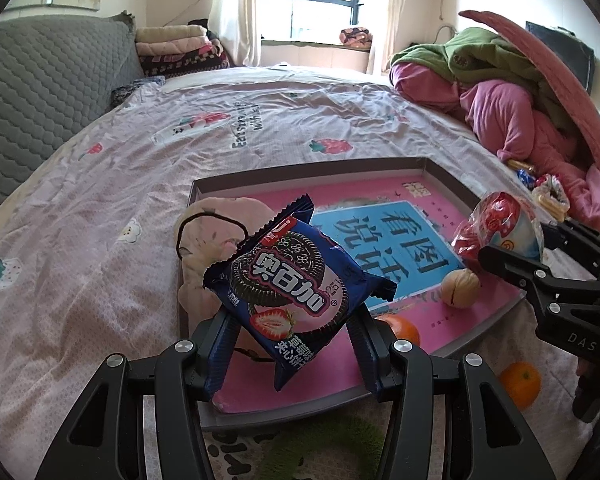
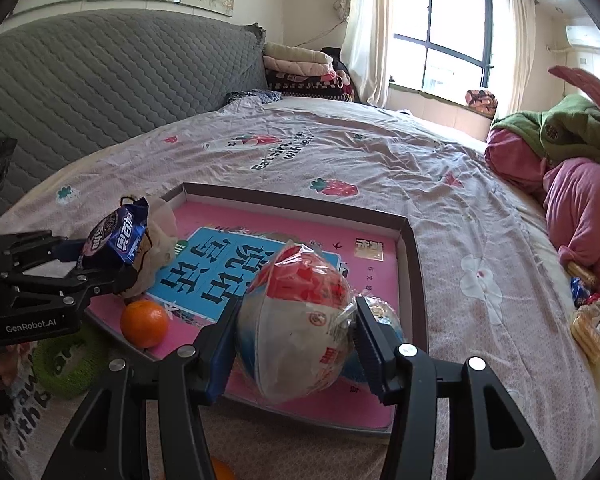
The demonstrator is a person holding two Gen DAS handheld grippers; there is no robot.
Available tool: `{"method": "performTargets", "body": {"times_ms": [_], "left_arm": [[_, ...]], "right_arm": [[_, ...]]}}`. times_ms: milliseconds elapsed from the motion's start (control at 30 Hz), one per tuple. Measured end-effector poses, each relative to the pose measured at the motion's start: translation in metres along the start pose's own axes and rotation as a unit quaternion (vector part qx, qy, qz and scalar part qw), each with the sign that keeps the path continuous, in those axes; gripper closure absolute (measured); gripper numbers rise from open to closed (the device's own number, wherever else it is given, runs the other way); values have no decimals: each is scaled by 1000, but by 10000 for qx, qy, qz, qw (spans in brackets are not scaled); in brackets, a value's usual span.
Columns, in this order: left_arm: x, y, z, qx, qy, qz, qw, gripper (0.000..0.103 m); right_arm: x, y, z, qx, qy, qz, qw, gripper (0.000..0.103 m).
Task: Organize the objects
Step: 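Lower the cookie packet and wrapped egg into the grey box with both grippers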
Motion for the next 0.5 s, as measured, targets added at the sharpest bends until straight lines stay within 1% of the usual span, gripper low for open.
{"method": "performTargets", "body": {"times_ms": [67, 167, 267, 500], "left_arm": [[1, 1, 0, 14, -13, -9, 10000, 49], [1, 1, 0, 12, -2, -15, 10000, 49], [3, 2, 0, 17, 4, -39, 10000, 49], [4, 5, 0, -9, -8, -78, 10000, 49]], "right_arm": [[1, 0, -5, 94, -170, 9, 9998, 49], [3, -1, -14, -4, -271, -1, 9996, 49], [8, 4, -18, 35, -379, -116, 9992, 49], [13, 10, -6, 128, -158, -216, 9996, 48]]}}
Point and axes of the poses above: each gripper's, at about its wrist camera, not at the fingertips, and y roughly the way its jaws point, z to its right, x to its underside, the point moved 6 cm from there along y, roughly the way its jaws point, and after that the axes turned 4 degrees about y, right-handed, at the moved point
